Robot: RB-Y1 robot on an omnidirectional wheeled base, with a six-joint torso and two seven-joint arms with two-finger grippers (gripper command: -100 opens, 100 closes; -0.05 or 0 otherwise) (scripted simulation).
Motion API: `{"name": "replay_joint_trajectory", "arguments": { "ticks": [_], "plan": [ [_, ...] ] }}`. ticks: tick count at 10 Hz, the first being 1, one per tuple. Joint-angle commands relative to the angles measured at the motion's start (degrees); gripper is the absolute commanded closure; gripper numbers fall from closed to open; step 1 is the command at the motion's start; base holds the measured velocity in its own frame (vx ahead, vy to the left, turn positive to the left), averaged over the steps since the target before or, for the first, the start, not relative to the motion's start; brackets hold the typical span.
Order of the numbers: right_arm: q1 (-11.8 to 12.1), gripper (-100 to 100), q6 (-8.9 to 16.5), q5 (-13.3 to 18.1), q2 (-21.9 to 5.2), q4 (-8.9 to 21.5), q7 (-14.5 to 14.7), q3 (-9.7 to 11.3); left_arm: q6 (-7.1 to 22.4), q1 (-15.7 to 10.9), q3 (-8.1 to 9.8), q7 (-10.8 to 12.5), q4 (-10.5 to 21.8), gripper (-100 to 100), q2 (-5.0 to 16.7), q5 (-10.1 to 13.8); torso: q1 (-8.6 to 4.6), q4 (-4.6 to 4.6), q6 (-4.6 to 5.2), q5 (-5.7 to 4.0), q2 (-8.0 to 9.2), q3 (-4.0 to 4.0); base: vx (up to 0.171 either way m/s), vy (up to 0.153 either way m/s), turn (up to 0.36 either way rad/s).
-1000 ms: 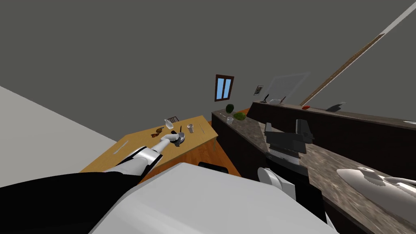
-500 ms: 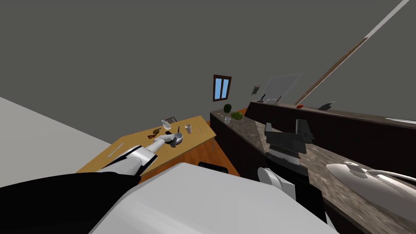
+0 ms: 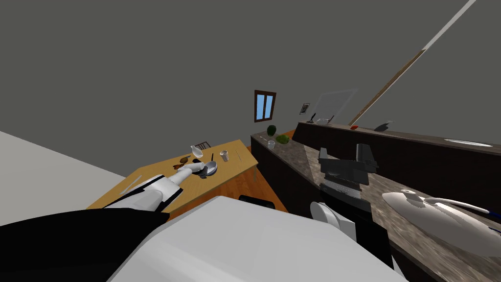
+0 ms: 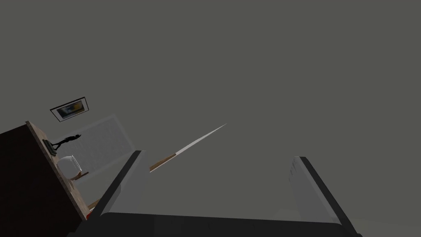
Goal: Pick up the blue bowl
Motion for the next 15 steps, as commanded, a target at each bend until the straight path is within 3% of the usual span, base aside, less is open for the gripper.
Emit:
{"name": "replay_joint_trajectory", "arguments": {
  "ticks": [1,5,6,7,8,10,11,12,13,15],
  "plan": [
    [0.00,0,0.00,0.00,0.00,0.00,0.00,0.00,0.00,0.00,0.00,0.00,0.00,100,0.00,0.00,0.00,0.00,0.00,0.00,0.00,0.00,0.000,0.000,0.000],
    [0.00,0,0.00,0.00,0.00,0.00,0.00,0.00,0.03,0.02,-0.03,-0.03,-0.01,100,-0.02,-0.03,0.04,0.01,-0.02,0.00,0.00,0.01,0.000,0.000,0.000],
    [0.00,0,0.00,0.00,0.00,0.00,0.00,0.00,0.03,0.03,-0.04,-0.04,-0.01,0,-0.04,-0.03,0.02,0.03,-0.02,-0.02,0.01,0.02,0.000,0.000,0.000],
    [0.00,0,0.00,0.00,0.00,0.00,0.00,0.00,2.90,-1.02,2.83,0.24,-2.88,100,-2.91,-2.90,0.01,0.03,-0.02,-0.03,0.02,0.03,-0.015,0.076,0.228],
    [0.01,0,0.00,0.00,-0.01,0.00,0.00,-0.01,2.92,-1.02,3.51,0.69,-3.79,100,-3.26,-6.07,0.17,0.07,-0.03,-0.02,0.08,0.07,-0.020,0.087,0.080],
    [-0.01,0,0.00,0.00,0.00,0.00,0.00,0.00,2.92,-1.02,3.51,0.24,-2.92,100,-4.77,-6.23,0.21,0.02,0.07,0.09,0.05,0.03,-0.006,0.039,-0.022],
    [0.00,0,0.00,0.00,0.00,0.00,0.00,0.00,5.80,-1.84,6.48,0.50,-6.04,100,-6.97,-8.81,0.22,-0.09,0.09,0.24,-0.08,-0.08,-0.014,0.059,0.181],
    [0.00,0,0.00,0.00,-0.01,0.00,0.00,-0.01,5.80,-1.84,7.11,0.50,-5.45,100,-8.99,-10.01,0.34,-0.10,0.10,0.29,-0.14,-0.12,-0.010,0.077,0.102],
    [0.00,0,0.00,0.00,0.00,0.00,0.00,0.00,5.80,-1.84,7.11,0.19,-3.63,100,-9.60,-10.63,0.46,-0.27,0.11,0.55,-0.16,-0.22,0.000,0.047,-0.009],
    [0.00,0,0.00,0.00,0.00,0.00,0.00,0.00,5.80,-1.84,7.11,0.50,-6.04,100,-9.60,-13.08,0.39,-0.54,0.15,0.89,-0.28,-0.41,-0.003,0.001,-0.003]
  ]
}}
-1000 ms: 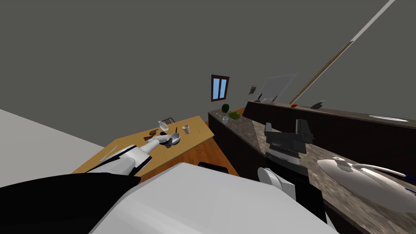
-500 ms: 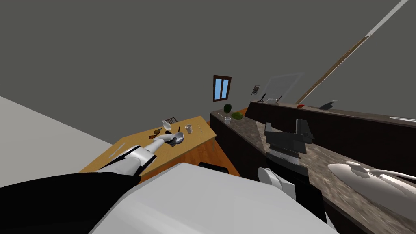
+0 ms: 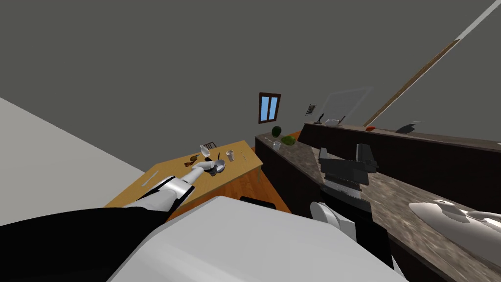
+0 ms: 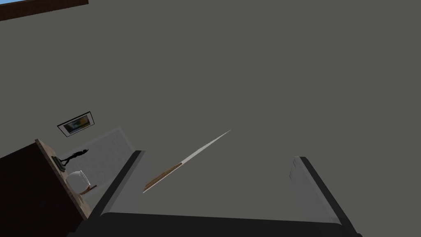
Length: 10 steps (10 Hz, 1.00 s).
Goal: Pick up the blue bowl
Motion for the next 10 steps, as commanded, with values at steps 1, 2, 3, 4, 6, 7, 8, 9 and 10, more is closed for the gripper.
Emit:
{"name": "replay_joint_trajectory", "arguments": {
  "ticks": [1,2,3,4,6,7,8,9,10],
  "plan": [
    [0.00,0,0.00,0.00,0.00,0.00,0.00,0.00,2.86,-0.48,2.86,0.24,-2.86,100,-2.86,-2.86,0.00,0.00,0.00,0.00,0.00,0.00,-0.015,0.052,0.207],
    [0.01,0,0.00,0.00,0.00,0.00,0.00,-0.01,3.08,-0.48,3.62,0.24,-4.02,100,-4.54,-4.96,0.12,0.01,-0.01,0.01,0.00,0.00,-0.016,0.074,0.087],
    [0.00,0,0.00,0.00,-0.01,0.00,0.00,-0.01,3.08,-0.48,3.62,0.24,-4.02,100,-4.89,-7.06,0.19,0.02,0.03,0.03,0.00,0.01,-0.006,0.041,-0.027],
    [0.00,0,0.00,0.00,0.00,0.00,0.00,0.00,5.95,-1.30,6.24,0.49,-7.15,100,-7.21,-8.76,0.14,0.01,0.02,0.00,-0.03,-0.01,-0.007,0.083,0.183],
    [0.00,0,0.00,0.00,-0.01,0.00,0.00,-0.01,5.95,-1.30,7.23,0.49,-7.15,100,-9.72,-11.98,0.25,0.03,-0.01,-0.02,0.01,0.02,-0.008,0.065,0.044],
    [0.00,0,0.00,0.00,0.00,0.00,0.00,0.00,5.95,-1.30,7.23,0.49,-7.15,100,-9.72,-13.50,0.12,0.03,0.02,-0.03,0.00,0.02,0.000,0.004,-0.014],
    [0.00,0,0.00,0.00,0.00,0.00,0.00,0.00,5.95,-1.30,7.23,0.49,-7.15,100,-9.72,-14.18,0.08,-0.01,0.02,-0.03,-0.09,-0.05,-0.001,-0.013,-0.003],
    [0.00,0,0.00,0.00,0.00,0.00,0.00,0.00,8.75,-2.11,10.09,0.75,-9.74,100,-12.57,-16.34,0.07,-0.03,0.01,-0.05,-0.14,-0.08,-0.012,0.072,0.182],
    [0.00,0,0.00,0.00,-0.01,0.00,0.00,-0.01,8.83,-2.11,10.83,0.75,-10.28,100,-14.48,-18.10,0.28,-0.01,-0.01,-0.03,-0.14,-0.07,-0.004,0.084,0.106]
  ]
}}
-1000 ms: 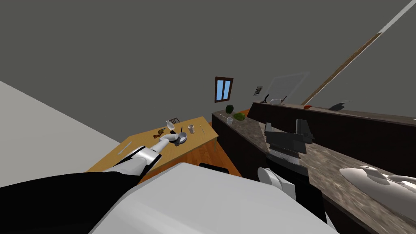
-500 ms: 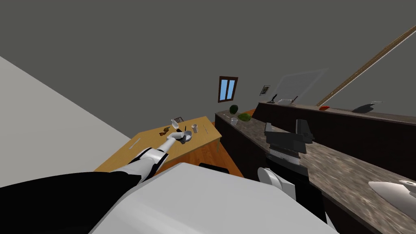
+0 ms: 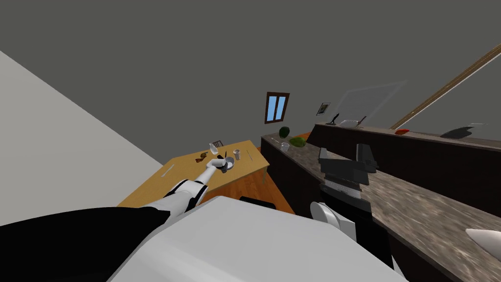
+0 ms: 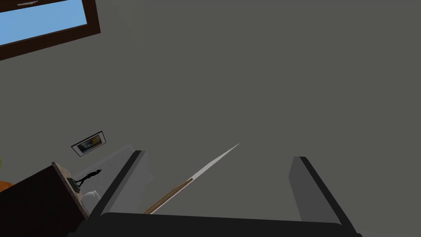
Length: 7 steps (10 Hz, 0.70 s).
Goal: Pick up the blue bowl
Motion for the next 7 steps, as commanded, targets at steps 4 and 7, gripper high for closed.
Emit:
{"name": "replay_joint_trajectory", "arguments": {
  "ticks": [4,7],
  "plan": [
    [0.01,0,0.00,0.00,0.00,0.00,0.00,0.00,3.42,-1.22,4.53,-0.18,-3.16,100,-5.49,-7.67,-0.10,0.05,-0.05,-0.11,0.03,0.04,-0.002,0.046,0.072],
    [0.00,0,0.00,0.00,0.01,0.00,0.00,0.01,6.30,-2.04,7.32,0.07,-6.14,100,-8.57,-12.60,-0.20,0.04,-0.04,-0.12,0.06,0.05,-0.003,0.044,0.047]
  ]
}}
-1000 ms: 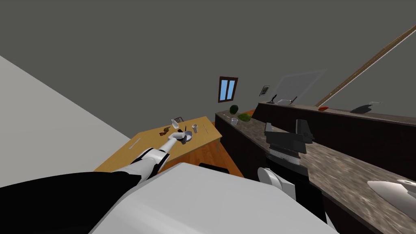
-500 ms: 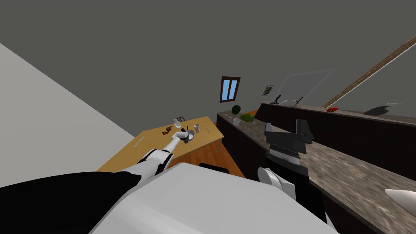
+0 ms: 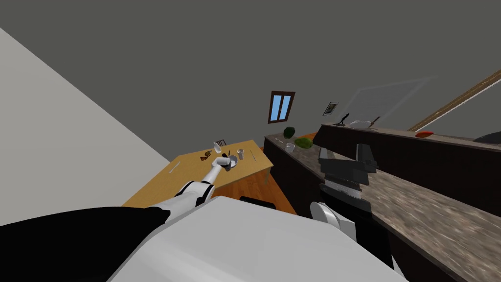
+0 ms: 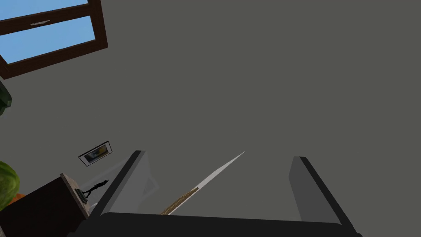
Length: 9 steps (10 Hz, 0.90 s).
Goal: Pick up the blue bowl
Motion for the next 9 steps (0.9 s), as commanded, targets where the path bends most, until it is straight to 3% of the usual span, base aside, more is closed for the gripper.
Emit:
{"name": "replay_joint_trajectory", "arguments": {
  "ticks": [1,3,4,5,7,8,9],
  "plan": [
    [0.00,0,0.00,0.00,0.00,0.00,0.00,0.00,1.57,-0.68,2.21,0.02,-1.21,100,-2.86,-2.86,0.00,0.00,0.00,0.00,0.00,0.00,0.003,0.081,0.103],
    [-0.01,0,0.00,0.00,0.00,0.00,0.00,0.01,1.57,-0.68,2.21,0.02,-1.21,100,-3.15,-5.78,-0.10,-0.02,0.04,0.02,0.02,0.00,-0.004,0.019,-0.015],
    [-0.01,0,0.00,0.00,0.01,0.00,0.00,0.01,4.45,-1.50,4.99,0.27,-4.22,100,-5.93,-7.79,-0.20,0.00,0.02,-0.02,0.04,0.02,-0.014,0.057,0.150],
    [0.00,0,0.00,0.00,0.00,0.00,0.00,0.00,4.45,-1.50,5.82,0.27,-4.33,100,-7.60,-9.47,-0.10,0.07,-0.02,-0.05,0.09,0.08,-0.003,0.085,0.127],
    [-0.01,0,0.00,0.00,0.00,0.00,0.00,0.01,4.45,-1.50,5.82,0.27,-4.33,100,-7.98,-12.63,-0.08,0.04,-0.01,-0.01,0.07,0.05,0.005,0.028,-0.003],
    [-0.01,0,0.00,0.00,0.01,0.00,0.00,0.01,7.33,-2.31,8.62,0.53,-7.16,100,-10.69,-14.49,-0.21,0.06,-0.02,-0.06,0.08,0.07,-0.006,0.048,0.211],
    [0.00,0,0.00,0.00,0.00,0.00,0.00,0.00,7.33,-2.31,9.42,0.53,-7.46,100,-12.45,-16.38,-0.14,0.11,-0.08,-0.09,0.12,0.11,-0.004,0.069,0.095]
  ]
}}
